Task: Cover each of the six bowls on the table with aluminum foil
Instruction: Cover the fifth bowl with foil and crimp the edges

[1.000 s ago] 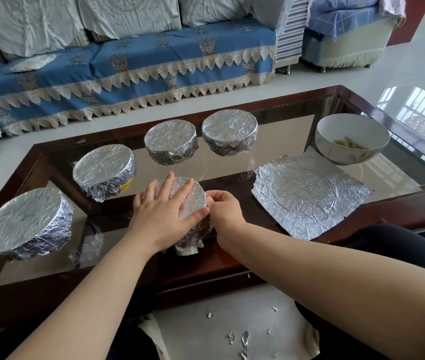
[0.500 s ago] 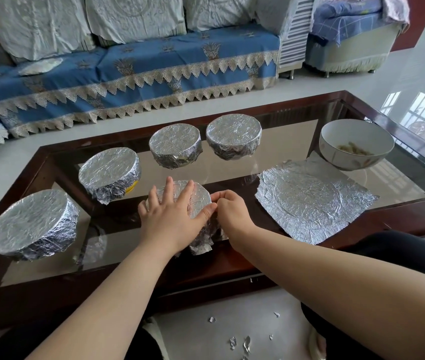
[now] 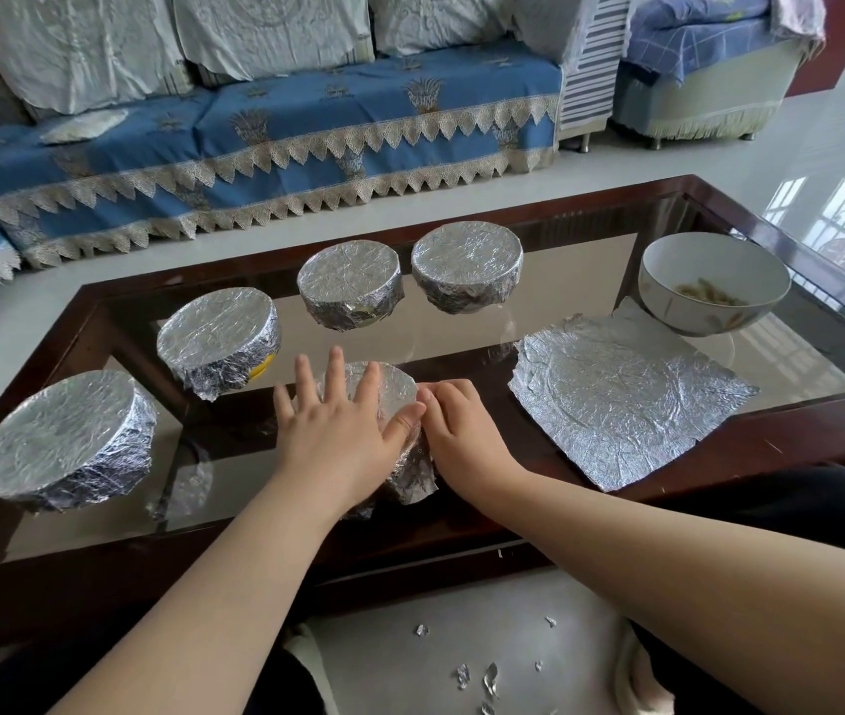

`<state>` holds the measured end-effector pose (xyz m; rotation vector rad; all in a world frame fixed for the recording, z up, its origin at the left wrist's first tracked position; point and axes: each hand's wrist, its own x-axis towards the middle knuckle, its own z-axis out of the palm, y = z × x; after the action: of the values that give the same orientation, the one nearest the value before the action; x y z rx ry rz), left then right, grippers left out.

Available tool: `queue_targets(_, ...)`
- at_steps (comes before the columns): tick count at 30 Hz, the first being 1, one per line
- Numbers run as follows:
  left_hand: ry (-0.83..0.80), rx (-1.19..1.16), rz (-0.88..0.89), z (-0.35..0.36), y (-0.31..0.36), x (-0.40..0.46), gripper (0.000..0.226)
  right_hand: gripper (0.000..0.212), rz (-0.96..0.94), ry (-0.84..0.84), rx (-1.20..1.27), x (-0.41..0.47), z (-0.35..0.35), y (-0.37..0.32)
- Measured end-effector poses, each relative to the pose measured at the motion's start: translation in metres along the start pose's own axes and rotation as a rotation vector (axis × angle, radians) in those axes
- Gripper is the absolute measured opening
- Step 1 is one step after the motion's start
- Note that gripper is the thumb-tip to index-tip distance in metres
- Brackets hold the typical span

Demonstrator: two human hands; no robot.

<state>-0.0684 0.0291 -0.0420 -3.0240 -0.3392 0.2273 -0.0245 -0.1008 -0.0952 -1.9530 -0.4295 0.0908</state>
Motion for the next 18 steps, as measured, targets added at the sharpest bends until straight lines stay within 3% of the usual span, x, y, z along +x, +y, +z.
queue_targets(6, 0.072, -0.17, 0.064, 0.013, -0.003, 0.005, 0.066, 0.03, 0.121, 0.072, 0.174, -0.004, 0.008, 0.0)
queue_targets(18, 0.086, -0.117, 0.092, 0.017, -0.004, 0.004, 0.059, 0.012, 0.263, 0.145, 0.31, -0.01, 0.02, -0.002)
